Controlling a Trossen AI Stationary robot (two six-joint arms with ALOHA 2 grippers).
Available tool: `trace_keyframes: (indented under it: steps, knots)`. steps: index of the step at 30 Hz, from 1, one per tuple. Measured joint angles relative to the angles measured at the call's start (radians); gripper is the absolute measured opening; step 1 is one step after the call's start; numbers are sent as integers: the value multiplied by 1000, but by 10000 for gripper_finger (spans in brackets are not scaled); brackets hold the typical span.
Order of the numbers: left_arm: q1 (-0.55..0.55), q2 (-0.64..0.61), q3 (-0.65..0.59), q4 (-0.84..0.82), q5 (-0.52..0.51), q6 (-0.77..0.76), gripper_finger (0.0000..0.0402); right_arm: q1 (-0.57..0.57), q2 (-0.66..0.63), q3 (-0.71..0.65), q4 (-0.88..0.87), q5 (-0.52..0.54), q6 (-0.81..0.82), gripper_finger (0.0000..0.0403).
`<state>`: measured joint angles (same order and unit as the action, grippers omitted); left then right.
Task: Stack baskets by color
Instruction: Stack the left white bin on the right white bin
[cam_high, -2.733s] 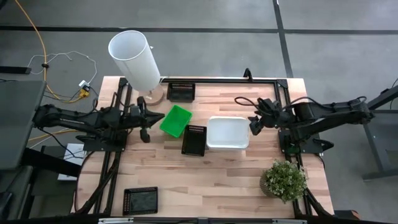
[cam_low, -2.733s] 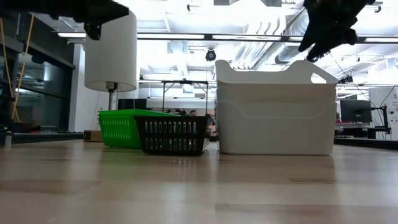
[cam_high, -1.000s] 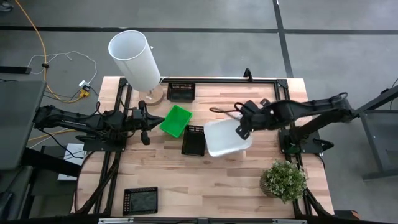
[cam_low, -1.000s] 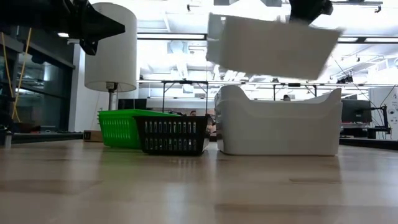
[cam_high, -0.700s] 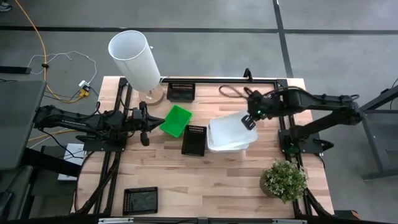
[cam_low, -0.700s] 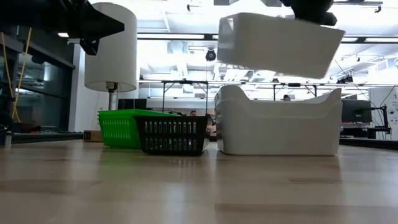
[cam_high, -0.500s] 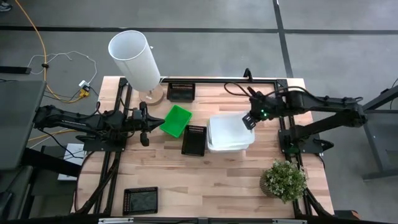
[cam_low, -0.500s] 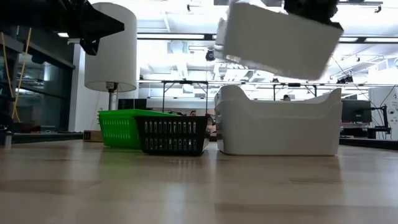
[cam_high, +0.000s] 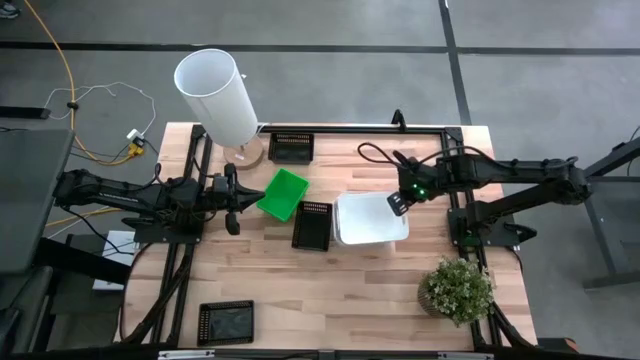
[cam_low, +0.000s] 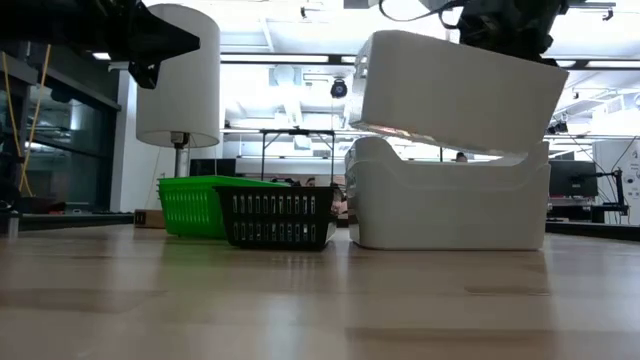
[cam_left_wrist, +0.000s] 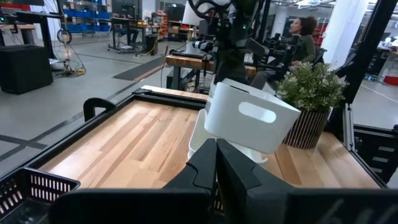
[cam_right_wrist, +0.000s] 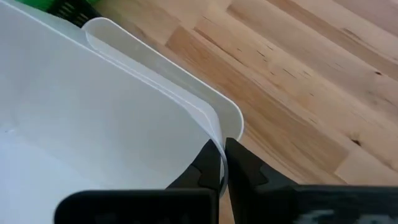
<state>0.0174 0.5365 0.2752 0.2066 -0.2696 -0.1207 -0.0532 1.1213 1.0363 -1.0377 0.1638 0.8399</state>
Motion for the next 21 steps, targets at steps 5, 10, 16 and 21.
trace_keyframes:
  steps: [5, 10, 16, 21]
  knots:
    - [0, 0, 0, 0, -1, 0, 0, -18, 0, 0, -49, 1, 9, 0]
    - [0, 0, 0, 0, -3, 0, 0, -46, 0, 0, -76, 1, -2, 0]
    - [0, 0, 0, 0, -3, 0, 0, -65, 0, 0, -78, -19, -34, 0]
    - [0, 0, 0, 0, -3, 0, 0, -65, 0, 0, -79, -33, -63, 0]
